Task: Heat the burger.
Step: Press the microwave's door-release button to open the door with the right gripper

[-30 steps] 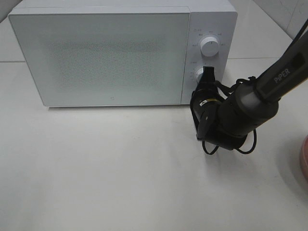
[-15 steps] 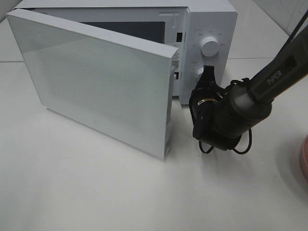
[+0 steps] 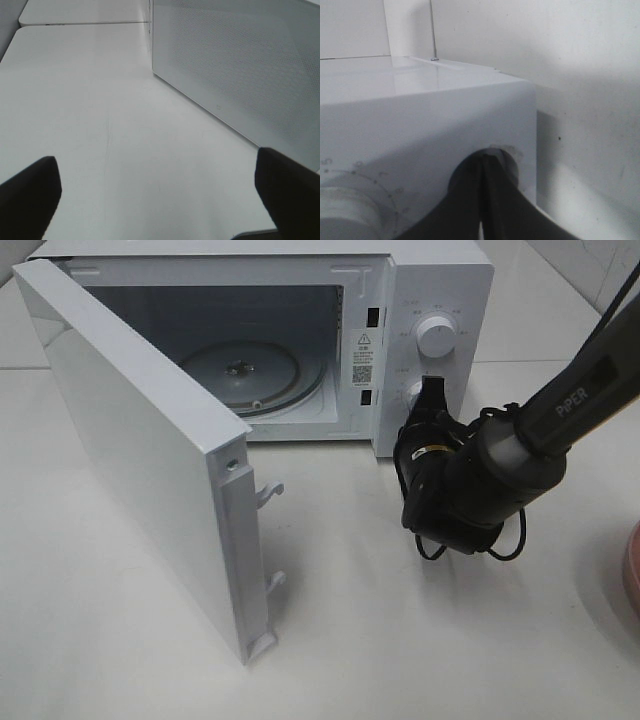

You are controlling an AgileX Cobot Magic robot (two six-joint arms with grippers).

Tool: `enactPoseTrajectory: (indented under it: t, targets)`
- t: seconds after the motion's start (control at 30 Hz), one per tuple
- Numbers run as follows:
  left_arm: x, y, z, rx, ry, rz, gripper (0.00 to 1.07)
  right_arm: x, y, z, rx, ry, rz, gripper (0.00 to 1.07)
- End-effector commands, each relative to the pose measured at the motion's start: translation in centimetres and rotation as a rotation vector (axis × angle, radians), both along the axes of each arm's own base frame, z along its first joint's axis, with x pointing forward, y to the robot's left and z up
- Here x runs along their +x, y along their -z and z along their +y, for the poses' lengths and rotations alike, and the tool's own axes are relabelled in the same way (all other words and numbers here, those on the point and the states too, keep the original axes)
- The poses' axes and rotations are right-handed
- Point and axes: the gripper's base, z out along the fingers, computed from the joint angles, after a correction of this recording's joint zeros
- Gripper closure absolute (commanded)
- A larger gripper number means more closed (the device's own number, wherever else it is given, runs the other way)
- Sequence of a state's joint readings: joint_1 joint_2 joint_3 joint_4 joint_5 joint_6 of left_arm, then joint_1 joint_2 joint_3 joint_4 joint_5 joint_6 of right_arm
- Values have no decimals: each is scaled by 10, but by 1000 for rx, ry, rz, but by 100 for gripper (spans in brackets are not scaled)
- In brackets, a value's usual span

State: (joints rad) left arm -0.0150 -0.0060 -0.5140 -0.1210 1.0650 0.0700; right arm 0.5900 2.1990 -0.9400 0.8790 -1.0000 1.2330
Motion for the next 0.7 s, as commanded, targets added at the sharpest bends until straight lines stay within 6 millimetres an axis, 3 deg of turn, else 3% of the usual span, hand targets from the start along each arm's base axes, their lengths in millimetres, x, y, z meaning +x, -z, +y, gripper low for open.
enactPoseTrajectory:
  t: [0.03,0.7]
  targets:
    - [-1,0,0,-6,-1,-2,9,9,-31,4,-18,-33,-163,107]
    - [-1,0,0,-8,1,-2,9,-26,-36,2,-69,-251,187,107]
